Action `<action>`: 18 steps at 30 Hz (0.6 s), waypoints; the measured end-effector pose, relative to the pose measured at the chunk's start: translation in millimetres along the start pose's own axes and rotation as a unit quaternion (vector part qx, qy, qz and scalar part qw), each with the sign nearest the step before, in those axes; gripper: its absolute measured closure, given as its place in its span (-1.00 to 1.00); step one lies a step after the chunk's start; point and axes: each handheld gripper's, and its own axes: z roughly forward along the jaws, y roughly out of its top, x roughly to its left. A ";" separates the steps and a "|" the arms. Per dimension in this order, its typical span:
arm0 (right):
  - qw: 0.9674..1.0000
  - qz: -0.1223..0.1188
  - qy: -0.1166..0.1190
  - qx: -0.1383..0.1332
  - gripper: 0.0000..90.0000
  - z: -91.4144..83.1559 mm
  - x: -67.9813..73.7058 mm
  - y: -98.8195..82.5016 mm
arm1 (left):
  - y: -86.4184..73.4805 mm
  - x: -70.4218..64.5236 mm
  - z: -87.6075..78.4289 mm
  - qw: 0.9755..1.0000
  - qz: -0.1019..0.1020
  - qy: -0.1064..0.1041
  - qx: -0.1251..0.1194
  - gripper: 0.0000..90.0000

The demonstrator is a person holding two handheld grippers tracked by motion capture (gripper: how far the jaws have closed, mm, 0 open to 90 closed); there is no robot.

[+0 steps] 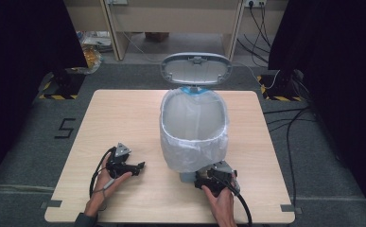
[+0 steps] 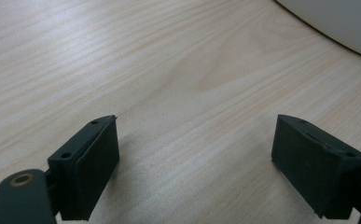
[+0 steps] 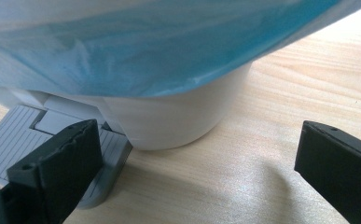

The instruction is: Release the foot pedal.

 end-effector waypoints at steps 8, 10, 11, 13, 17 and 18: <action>1.000 -0.003 -0.002 -0.006 -0.98 -0.6 0.0 -0.3 | 0.0 0.2 -0.2 1.000 0.001 0.000 0.001 -0.68; 1.000 -0.002 0.000 -0.006 -0.98 -0.9 -0.4 -0.2 | 0.0 0.2 -0.2 1.000 0.001 0.000 0.000 -0.68; 1.000 -0.001 0.000 -0.007 -0.98 -1.1 -0.4 -0.2 | 0.0 0.1 -0.2 1.000 0.001 0.000 0.000 -0.68; 1.000 0.003 0.000 -0.009 -0.98 -1.9 -0.1 0.0 | 0.0 0.0 -0.1 1.000 0.000 0.001 0.000 -0.68; 1.000 0.005 0.002 -0.009 -0.98 -2.8 -0.6 0.5 | 0.0 0.1 -0.1 1.000 0.000 0.000 0.000 -0.68; 1.000 0.006 0.003 -0.008 -0.98 -2.7 -0.7 0.5 | 0.0 0.1 -0.1 1.000 0.000 0.000 0.000 -0.68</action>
